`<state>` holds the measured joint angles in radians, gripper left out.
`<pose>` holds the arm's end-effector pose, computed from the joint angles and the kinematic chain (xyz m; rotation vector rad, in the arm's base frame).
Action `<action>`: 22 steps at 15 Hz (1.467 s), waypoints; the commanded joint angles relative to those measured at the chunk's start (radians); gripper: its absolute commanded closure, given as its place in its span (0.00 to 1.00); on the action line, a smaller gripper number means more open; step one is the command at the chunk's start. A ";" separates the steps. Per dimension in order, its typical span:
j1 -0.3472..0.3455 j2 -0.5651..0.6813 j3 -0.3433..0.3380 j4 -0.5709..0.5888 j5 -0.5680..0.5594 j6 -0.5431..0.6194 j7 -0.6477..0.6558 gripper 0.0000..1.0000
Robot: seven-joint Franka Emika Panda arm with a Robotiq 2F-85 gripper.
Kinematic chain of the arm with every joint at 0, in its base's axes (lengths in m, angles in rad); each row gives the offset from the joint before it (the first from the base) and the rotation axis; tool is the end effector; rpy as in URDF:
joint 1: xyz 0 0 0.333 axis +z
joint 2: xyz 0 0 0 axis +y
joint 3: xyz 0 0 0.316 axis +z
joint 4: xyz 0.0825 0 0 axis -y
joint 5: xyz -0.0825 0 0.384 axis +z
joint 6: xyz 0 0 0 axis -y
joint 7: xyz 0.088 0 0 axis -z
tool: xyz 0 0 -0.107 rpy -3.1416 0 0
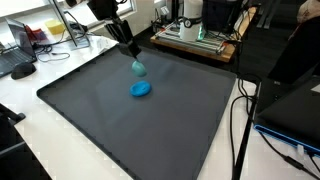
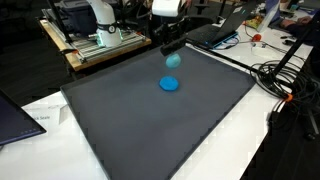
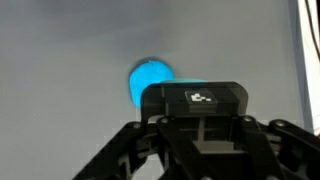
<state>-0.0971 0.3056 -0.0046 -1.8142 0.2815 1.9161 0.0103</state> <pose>0.6092 -0.0422 0.3593 -2.8474 0.3360 0.2754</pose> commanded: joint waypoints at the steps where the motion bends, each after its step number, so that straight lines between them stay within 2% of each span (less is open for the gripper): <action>1: -0.078 0.053 -0.014 0.044 0.170 -0.079 -0.098 0.78; 5: -0.139 0.138 -0.026 0.087 0.277 -0.161 -0.132 0.78; 10: -0.172 0.258 -0.027 0.156 0.332 -0.196 -0.118 0.78; 17: -0.185 0.394 -0.034 0.248 0.301 -0.210 -0.110 0.78; 22: -0.183 0.440 -0.052 0.294 0.235 -0.238 -0.142 0.78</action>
<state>-0.2811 0.6860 -0.0358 -1.5732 0.5801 1.6954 -0.1087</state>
